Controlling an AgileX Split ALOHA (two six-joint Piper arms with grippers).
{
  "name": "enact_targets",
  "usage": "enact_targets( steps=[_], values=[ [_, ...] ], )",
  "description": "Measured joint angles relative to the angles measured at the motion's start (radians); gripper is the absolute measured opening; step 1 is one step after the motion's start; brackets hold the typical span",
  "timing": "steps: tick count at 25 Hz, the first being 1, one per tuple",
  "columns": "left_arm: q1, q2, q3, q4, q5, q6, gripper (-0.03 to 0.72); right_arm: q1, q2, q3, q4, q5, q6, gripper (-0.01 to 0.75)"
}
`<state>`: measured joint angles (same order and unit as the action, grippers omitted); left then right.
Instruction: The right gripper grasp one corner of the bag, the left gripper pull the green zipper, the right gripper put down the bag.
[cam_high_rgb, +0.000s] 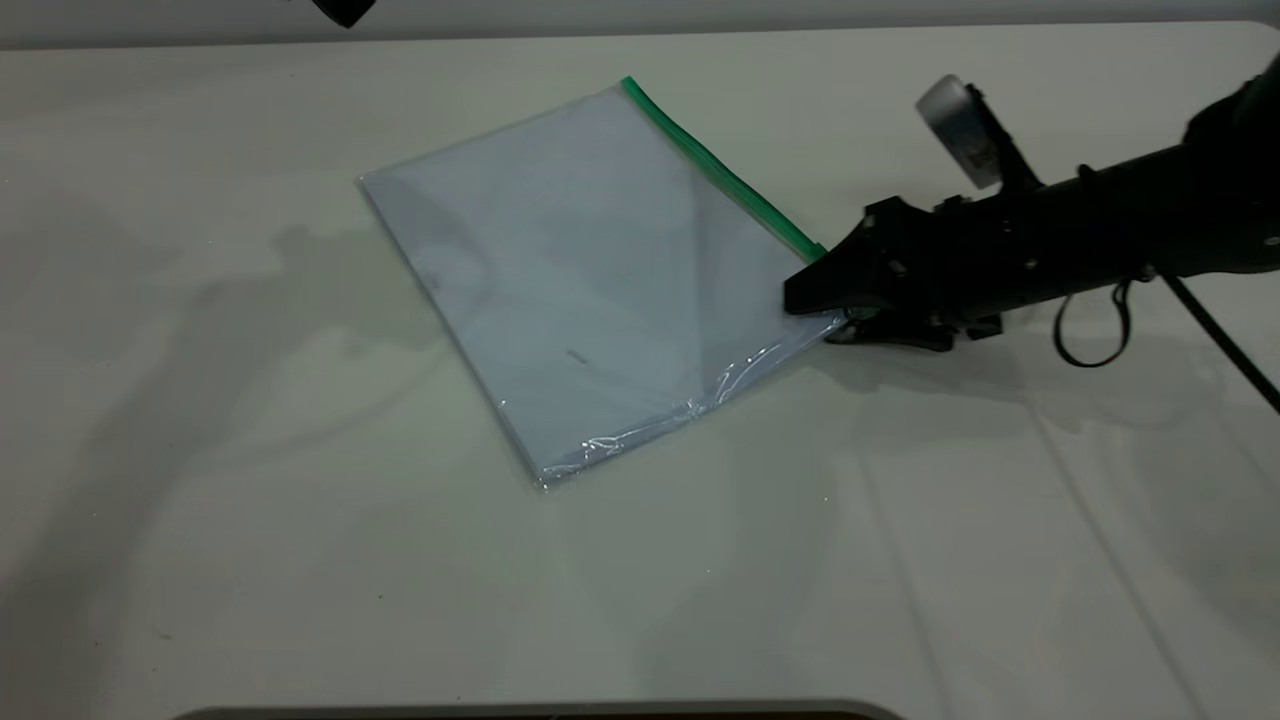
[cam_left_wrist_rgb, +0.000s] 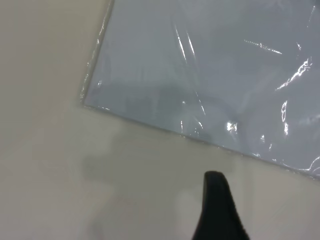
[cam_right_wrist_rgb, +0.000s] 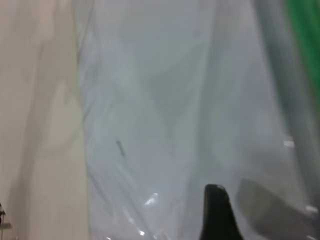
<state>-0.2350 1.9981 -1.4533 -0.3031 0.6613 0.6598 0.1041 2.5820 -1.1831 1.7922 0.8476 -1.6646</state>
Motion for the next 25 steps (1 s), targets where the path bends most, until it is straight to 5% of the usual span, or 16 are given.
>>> enact_targets(
  steps=[3,9,18,25],
  values=[
    [0.0,0.0,0.0,0.0,-0.003,0.0,0.567,0.024,0.001,-0.011,-0.001,-0.013,0.005,0.444],
    [0.0,0.0,0.0,0.0,-0.004,0.008,0.567,0.027,0.006,-0.062,-0.006,-0.016,0.022,0.051],
    [0.0,0.007,0.0,-0.033,-0.097,0.314,0.567,0.027,-0.093,-0.197,-0.327,-0.012,0.076,0.035],
    [0.0,0.075,0.0,-0.287,-0.16,0.708,0.567,0.029,-0.284,-0.243,-0.647,-0.014,0.087,0.035]
  ],
)
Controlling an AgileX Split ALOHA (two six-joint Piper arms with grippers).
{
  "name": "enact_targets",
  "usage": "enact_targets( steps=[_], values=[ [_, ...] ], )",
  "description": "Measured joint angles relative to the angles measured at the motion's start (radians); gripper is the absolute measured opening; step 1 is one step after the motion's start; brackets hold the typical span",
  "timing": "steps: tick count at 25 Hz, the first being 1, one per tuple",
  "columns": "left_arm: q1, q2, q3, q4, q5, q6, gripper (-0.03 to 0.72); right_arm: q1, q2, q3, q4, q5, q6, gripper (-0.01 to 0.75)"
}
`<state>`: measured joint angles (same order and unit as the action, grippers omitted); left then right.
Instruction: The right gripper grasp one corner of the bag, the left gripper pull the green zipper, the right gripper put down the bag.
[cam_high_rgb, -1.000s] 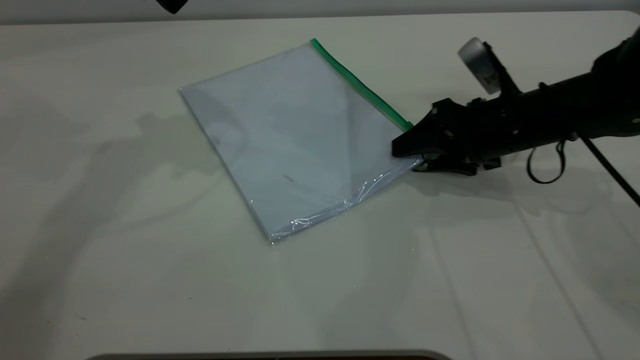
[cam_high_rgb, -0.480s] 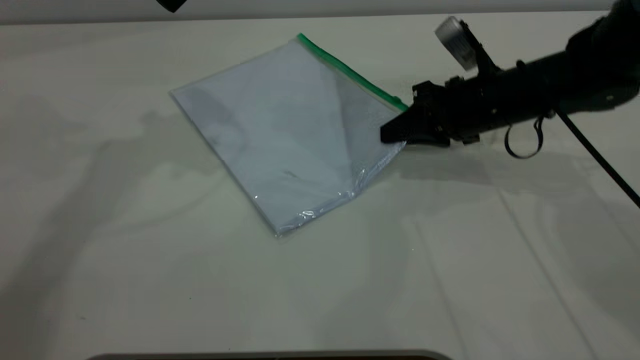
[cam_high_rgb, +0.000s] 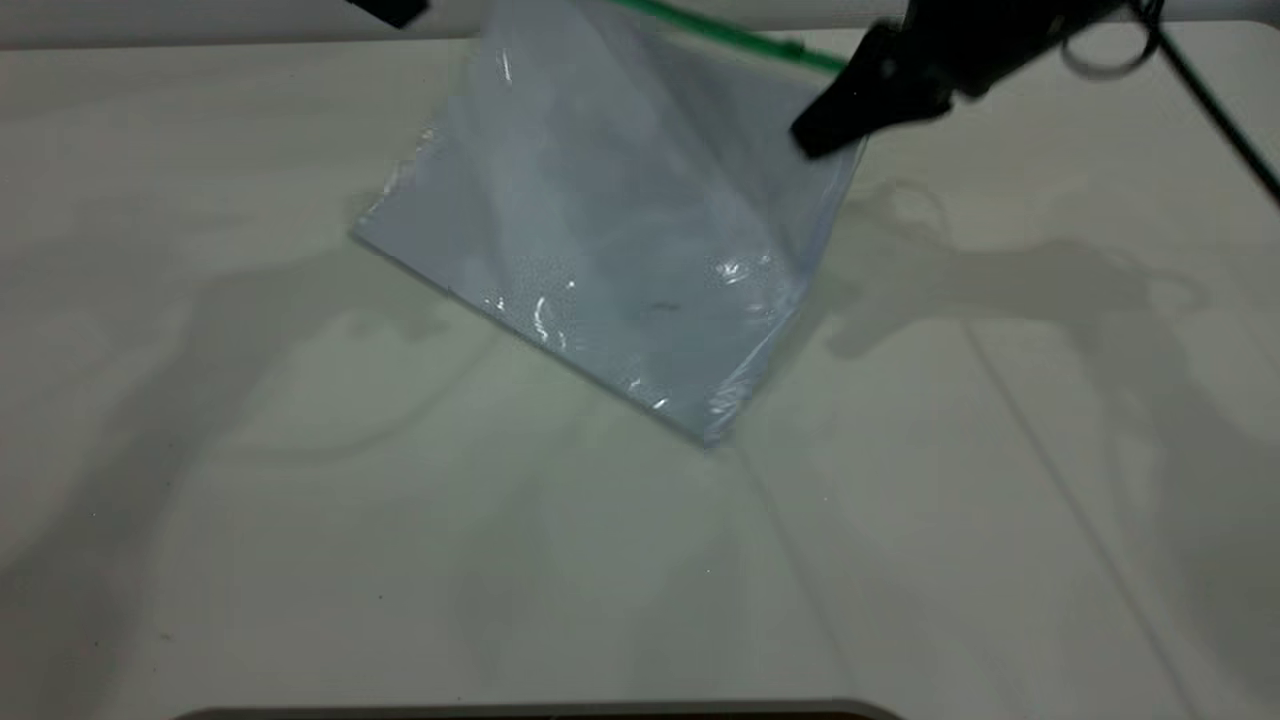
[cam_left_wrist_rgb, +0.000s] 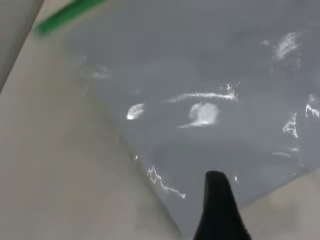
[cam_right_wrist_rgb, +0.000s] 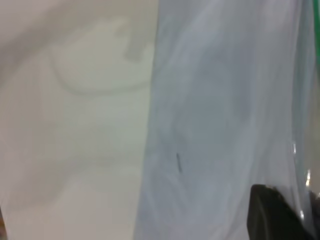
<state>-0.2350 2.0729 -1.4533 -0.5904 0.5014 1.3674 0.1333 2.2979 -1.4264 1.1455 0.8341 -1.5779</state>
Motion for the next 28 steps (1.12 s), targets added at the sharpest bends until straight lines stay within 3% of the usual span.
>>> enact_targets(
  steps=[6,10,18,28],
  values=[
    [0.0,0.015,-0.005,-0.361,0.069,0.414,0.567,0.043,-0.058,-0.006,-0.075,0.005,-0.03,0.035],
    [0.0,0.018,-0.009,-0.511,0.132,0.599,0.567,0.097,-0.058,-0.006,-0.047,-0.023,-0.05,0.035],
    [0.0,0.018,-0.018,-0.543,0.2,0.671,0.567,0.139,-0.058,-0.006,0.235,-0.043,-0.225,0.035],
    [-0.021,0.024,-0.018,-0.544,0.243,0.68,0.567,0.166,-0.058,-0.006,0.261,-0.03,-0.251,0.035]
  ],
)
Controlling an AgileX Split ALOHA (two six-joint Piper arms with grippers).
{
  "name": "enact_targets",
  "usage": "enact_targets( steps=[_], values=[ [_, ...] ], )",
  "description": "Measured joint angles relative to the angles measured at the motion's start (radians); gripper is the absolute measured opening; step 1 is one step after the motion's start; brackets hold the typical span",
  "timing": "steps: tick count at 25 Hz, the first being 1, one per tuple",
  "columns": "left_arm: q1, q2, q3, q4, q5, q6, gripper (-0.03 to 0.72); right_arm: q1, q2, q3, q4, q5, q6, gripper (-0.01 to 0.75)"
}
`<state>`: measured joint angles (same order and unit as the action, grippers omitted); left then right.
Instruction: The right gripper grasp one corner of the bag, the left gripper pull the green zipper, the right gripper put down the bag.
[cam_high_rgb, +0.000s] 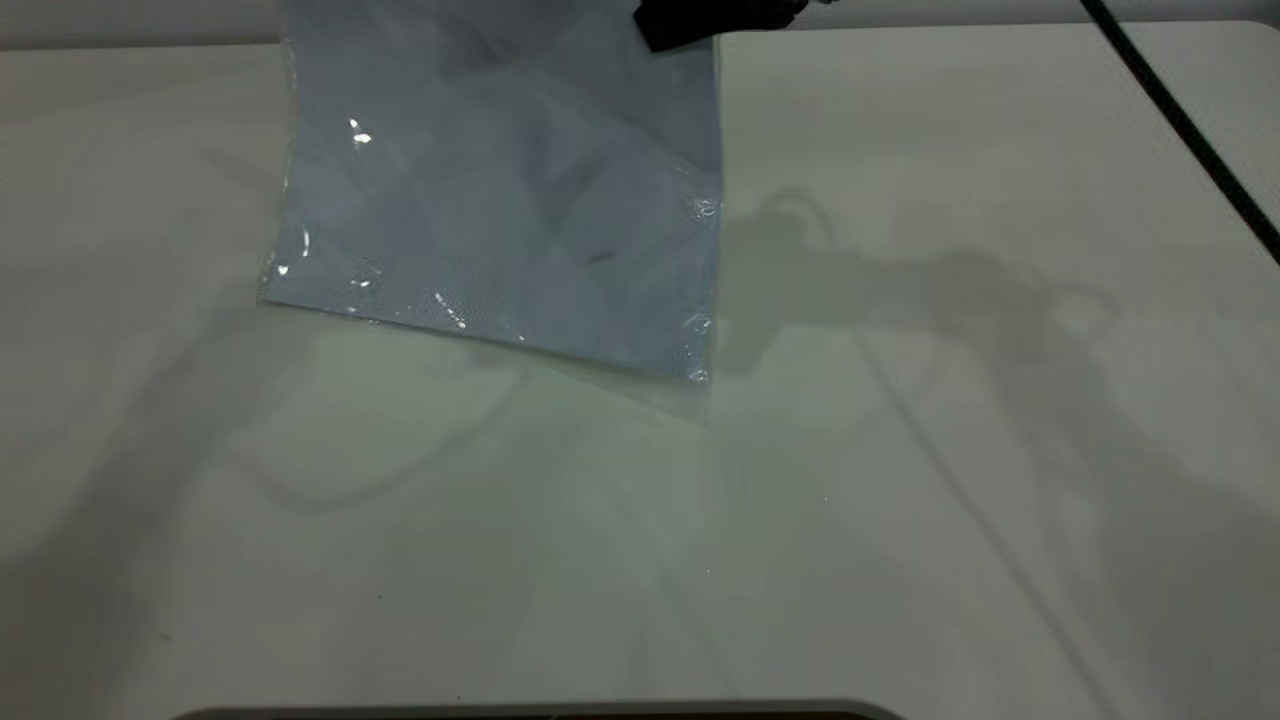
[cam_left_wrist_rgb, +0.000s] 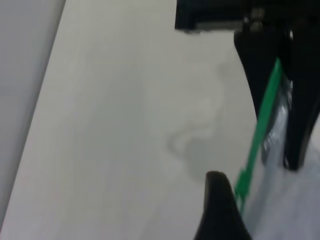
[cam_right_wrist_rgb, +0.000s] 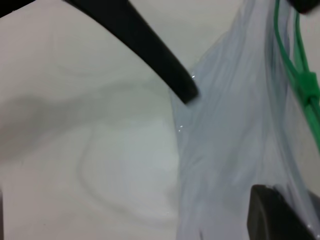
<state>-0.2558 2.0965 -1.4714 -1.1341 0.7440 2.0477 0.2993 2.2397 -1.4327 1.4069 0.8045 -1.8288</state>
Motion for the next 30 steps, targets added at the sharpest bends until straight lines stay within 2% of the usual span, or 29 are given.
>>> enact_targets(
  steps=[7,12,21,30],
  values=[
    [-0.009,0.011,0.0,-0.001,0.0,0.013,0.567,0.051,0.001,0.0,-0.089,-0.039,0.014,0.035],
    [-0.009,0.013,0.0,0.0,0.008,0.013,0.567,0.05,0.028,0.0,-0.18,0.038,0.056,0.035],
    [-0.009,0.024,0.0,0.065,0.116,-0.018,0.567,0.05,0.051,0.0,-0.192,0.098,0.056,0.035],
    [-0.009,0.054,0.0,0.159,0.17,-0.079,0.567,0.05,0.051,0.0,-0.191,0.108,0.056,0.035]
  ],
)
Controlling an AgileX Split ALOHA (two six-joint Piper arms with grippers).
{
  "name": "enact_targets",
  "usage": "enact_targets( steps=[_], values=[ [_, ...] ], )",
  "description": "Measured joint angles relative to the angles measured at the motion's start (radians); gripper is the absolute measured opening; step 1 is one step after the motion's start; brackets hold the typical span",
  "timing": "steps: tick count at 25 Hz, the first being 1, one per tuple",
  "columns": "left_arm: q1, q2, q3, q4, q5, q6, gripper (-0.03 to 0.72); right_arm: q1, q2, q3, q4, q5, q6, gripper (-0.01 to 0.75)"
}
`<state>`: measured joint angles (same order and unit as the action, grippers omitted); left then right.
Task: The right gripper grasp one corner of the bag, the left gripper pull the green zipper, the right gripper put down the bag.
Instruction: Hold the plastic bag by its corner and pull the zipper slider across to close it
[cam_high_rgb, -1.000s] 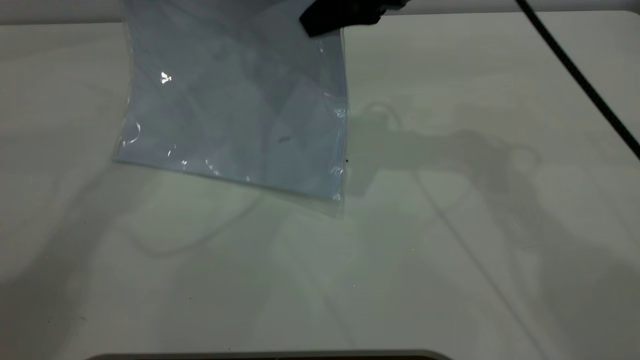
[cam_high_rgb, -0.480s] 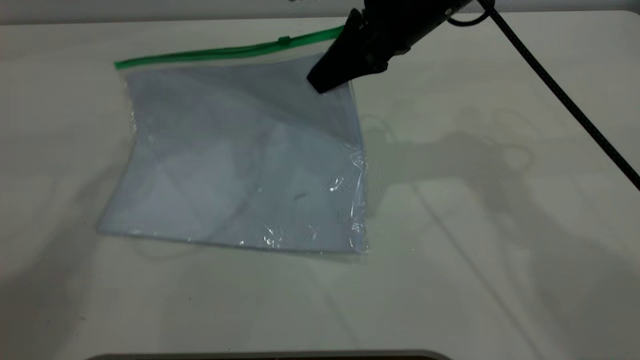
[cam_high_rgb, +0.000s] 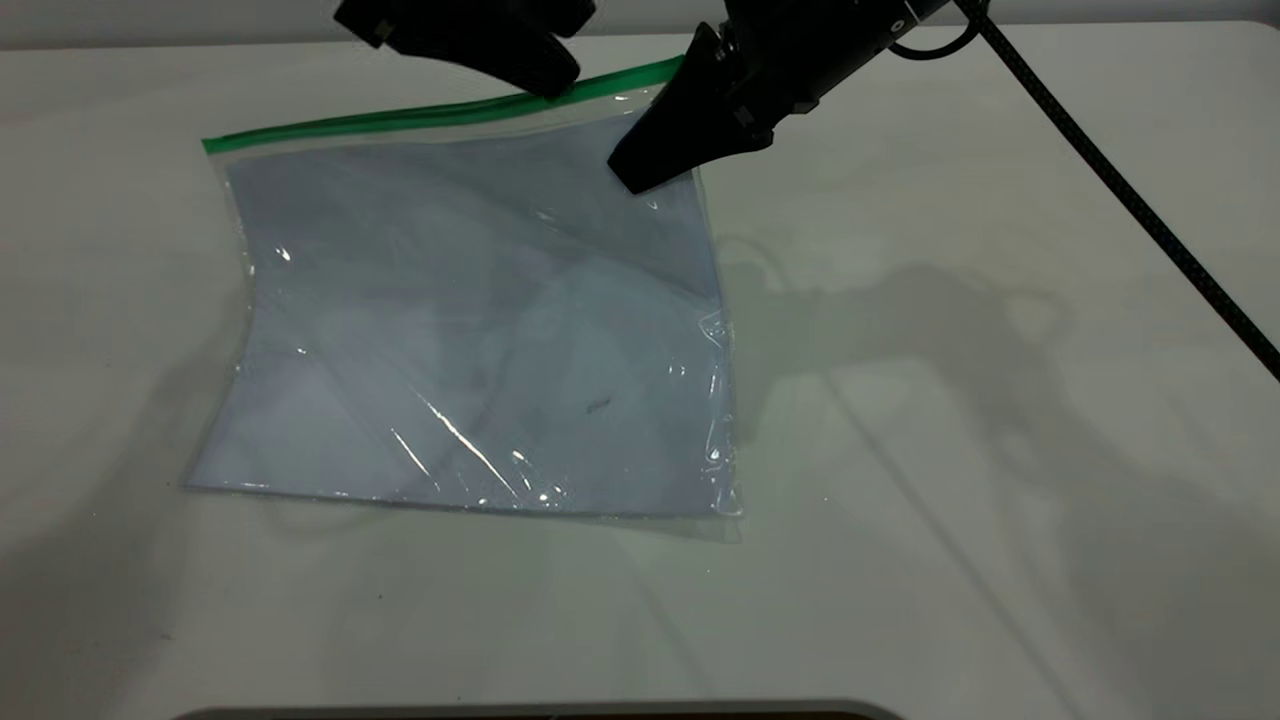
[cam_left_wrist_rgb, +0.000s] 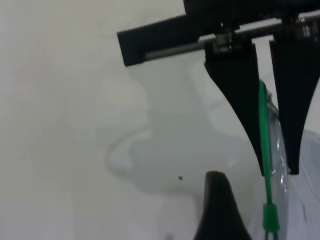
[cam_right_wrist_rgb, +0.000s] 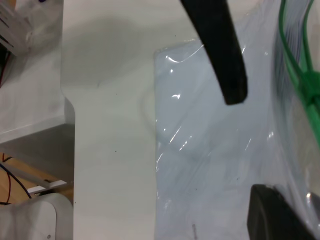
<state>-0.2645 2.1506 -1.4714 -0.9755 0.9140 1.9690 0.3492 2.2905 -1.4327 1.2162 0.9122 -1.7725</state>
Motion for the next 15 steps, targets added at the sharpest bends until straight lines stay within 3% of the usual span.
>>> enact_targets(
  steps=[5,15],
  values=[
    [0.0,0.004,-0.001,0.009,0.009,-0.001,0.536,0.0,0.0,0.0,0.002,0.003,0.0,0.035],
    [0.0,0.055,-0.001,-0.035,0.007,0.022,0.334,0.0,0.0,0.0,0.002,0.01,0.0,0.035]
  ],
)
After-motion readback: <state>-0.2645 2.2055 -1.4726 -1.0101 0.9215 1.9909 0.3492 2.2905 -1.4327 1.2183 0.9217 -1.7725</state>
